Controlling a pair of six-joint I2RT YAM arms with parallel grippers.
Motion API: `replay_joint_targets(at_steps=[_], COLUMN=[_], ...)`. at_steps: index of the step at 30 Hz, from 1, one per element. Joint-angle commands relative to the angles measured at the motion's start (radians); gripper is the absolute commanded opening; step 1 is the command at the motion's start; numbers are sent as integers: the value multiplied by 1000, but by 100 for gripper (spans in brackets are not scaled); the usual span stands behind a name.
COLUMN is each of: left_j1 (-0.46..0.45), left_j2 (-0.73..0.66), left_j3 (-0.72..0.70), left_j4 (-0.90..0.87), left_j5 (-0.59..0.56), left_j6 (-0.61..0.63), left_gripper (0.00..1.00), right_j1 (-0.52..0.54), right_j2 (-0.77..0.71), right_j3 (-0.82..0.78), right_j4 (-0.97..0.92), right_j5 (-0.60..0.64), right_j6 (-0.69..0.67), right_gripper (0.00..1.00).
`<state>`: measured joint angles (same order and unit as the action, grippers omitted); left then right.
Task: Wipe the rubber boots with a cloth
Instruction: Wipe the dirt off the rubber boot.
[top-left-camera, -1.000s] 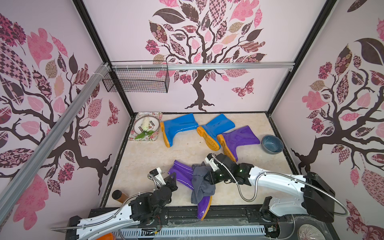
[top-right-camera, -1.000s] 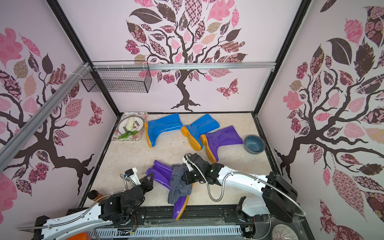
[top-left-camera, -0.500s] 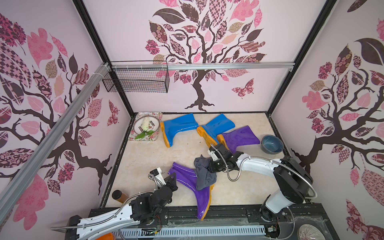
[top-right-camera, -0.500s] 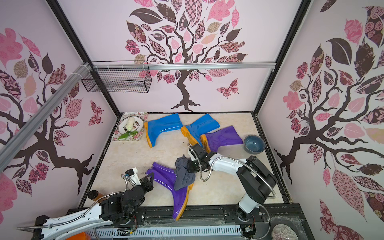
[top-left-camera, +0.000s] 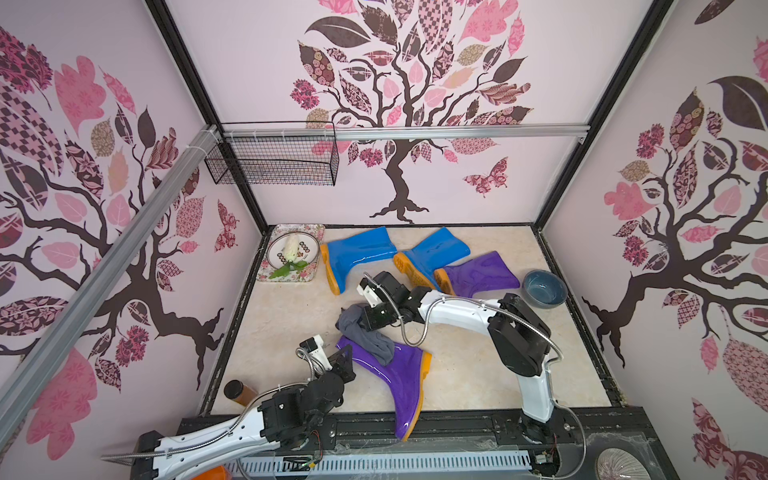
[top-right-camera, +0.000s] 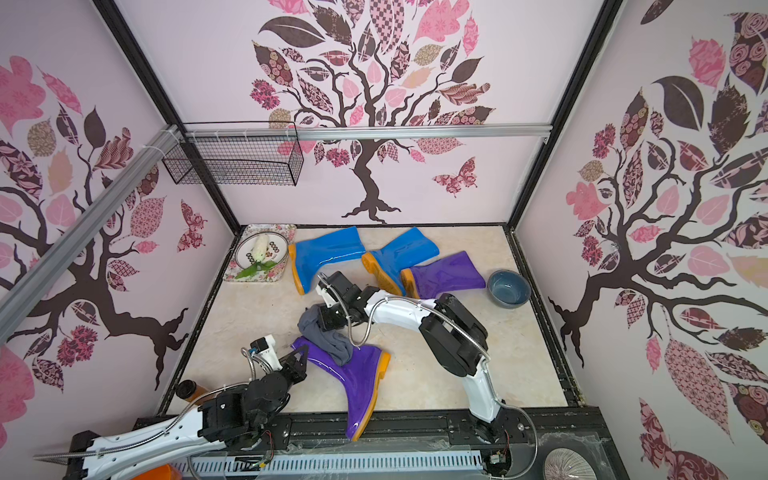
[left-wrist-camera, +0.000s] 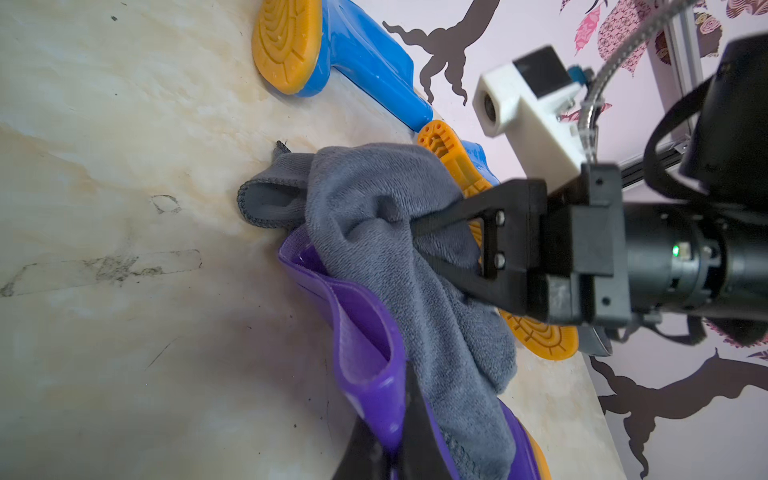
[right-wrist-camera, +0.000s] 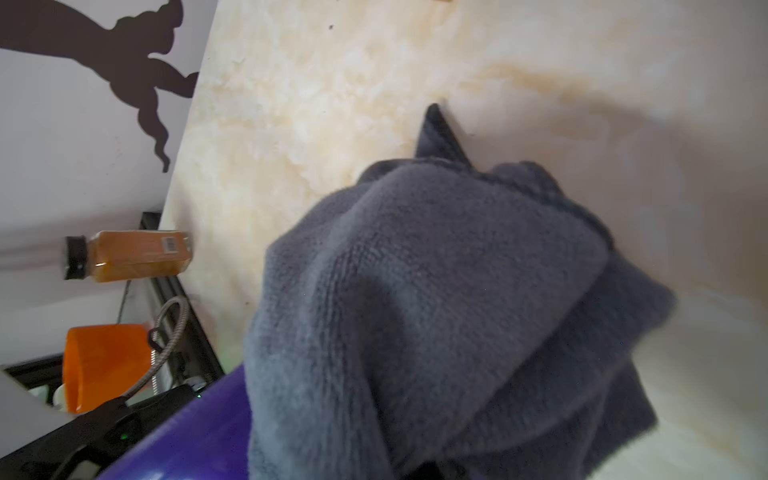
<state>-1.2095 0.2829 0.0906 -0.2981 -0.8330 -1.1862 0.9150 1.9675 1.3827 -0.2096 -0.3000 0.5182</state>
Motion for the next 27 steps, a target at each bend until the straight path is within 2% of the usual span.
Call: replay_joint_targets(at_steps=[1,7,10,13,18,21,24,26,27], left_j1=[5,6,7,7,7,7,7,8,8], left_j2=[-31,-45,-30,-6,22,18,9,2,1], left_j3=[-87,-88,-88,-88,-85,-81,-86,-88,-86], left_j4=[-185,-178,-166,-153,-139,-149,-148,-149,-151], left_j5=[-29,-31,-32,-32,-36,-40,-40,-40,-40], left_j6=[3,8,8,4,5,5,9,13,14], left_gripper=[0,0,0,0,0,0,0,0,0], right_j1=[-17,-58,-48,61,279,393,421,399,368], right_j2=[-181,-482,-631,-727,-742,-684,-640,-646,-652], right_j3=[-175,-516,-579,-582,-587,-562,-567,-589,-606], right_j4=[-87,-200,-233,-237,-104,-46,21,-21,-28], right_j5=[190,334,258,244,197,195,146,257,274], right_j6=[9,-10,-17,45,226,264,283,281,260], right_gripper=[0,0,0,0,0,0,0,0,0])
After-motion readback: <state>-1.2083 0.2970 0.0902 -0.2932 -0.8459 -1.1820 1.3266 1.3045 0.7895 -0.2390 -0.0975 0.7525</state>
